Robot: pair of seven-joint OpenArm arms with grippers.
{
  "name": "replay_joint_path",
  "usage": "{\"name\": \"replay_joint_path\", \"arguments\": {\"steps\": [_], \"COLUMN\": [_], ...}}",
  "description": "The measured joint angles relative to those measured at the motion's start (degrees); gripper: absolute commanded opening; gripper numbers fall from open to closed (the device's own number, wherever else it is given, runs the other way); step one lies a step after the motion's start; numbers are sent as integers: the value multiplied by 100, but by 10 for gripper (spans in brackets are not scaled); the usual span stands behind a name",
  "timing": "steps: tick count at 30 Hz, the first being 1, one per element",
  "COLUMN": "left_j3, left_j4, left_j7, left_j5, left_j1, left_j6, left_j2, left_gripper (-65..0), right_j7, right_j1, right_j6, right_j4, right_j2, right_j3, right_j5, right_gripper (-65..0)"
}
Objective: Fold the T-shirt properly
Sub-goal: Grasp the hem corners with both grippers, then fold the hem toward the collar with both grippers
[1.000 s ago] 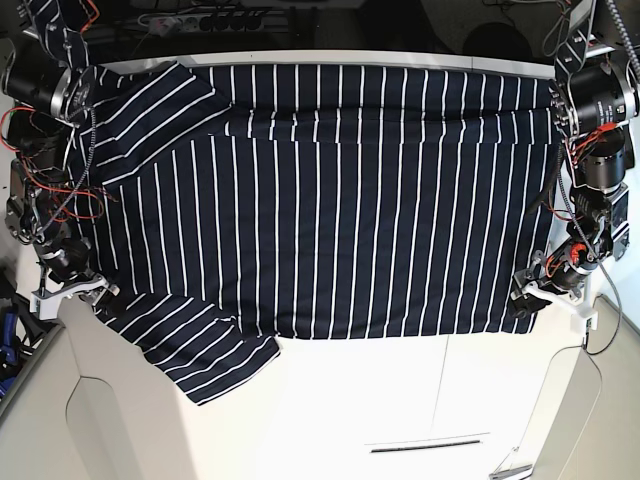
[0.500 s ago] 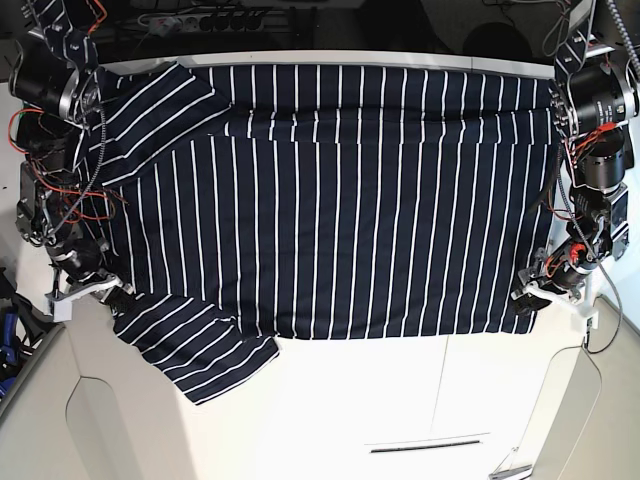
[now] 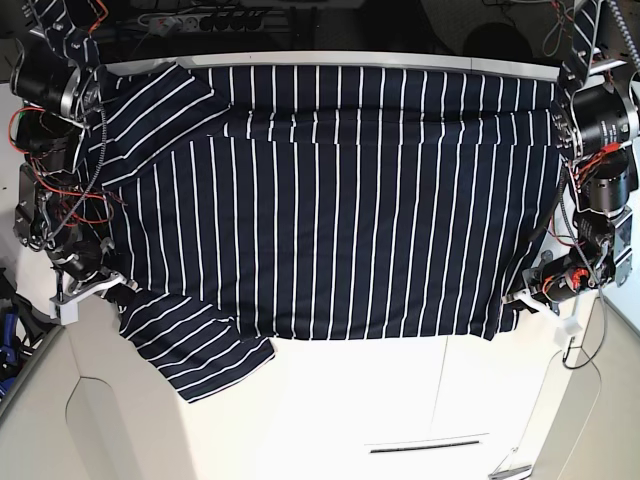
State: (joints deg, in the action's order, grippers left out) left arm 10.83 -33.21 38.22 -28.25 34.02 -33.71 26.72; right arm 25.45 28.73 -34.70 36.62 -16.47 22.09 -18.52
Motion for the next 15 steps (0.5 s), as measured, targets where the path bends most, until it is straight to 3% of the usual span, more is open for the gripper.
{"name": "replay_joint_path", "arguments": {"steps": [6,10,12,15], "left_j3": [0,0,0,-11], "left_j4": [-367,-603,-612,-614], "left_j7": [494,1182,1574,2026], "left_j5": [-756,-1165,-1478,-1910], "left_j1": [94,96,94,92], "left_j6": [-262,-313,-516,-538], "left_j2": [306,457,492,586], "left_gripper": [-650,-650,-650,-650], "right_j7": [940,1519,1694,1777], "right_j1": [-52,-61,-162,-468], "right_j6": [37,37,26,35], "right_j4": [647,1088,1357,1827], "right_j2": [2,-24,-55,-83], "right_j3": [-9,-9,-13,-13], "right_j5": [-352,-804,-1113,-1266], "right_gripper": [-650,-650,-650,-650]}}
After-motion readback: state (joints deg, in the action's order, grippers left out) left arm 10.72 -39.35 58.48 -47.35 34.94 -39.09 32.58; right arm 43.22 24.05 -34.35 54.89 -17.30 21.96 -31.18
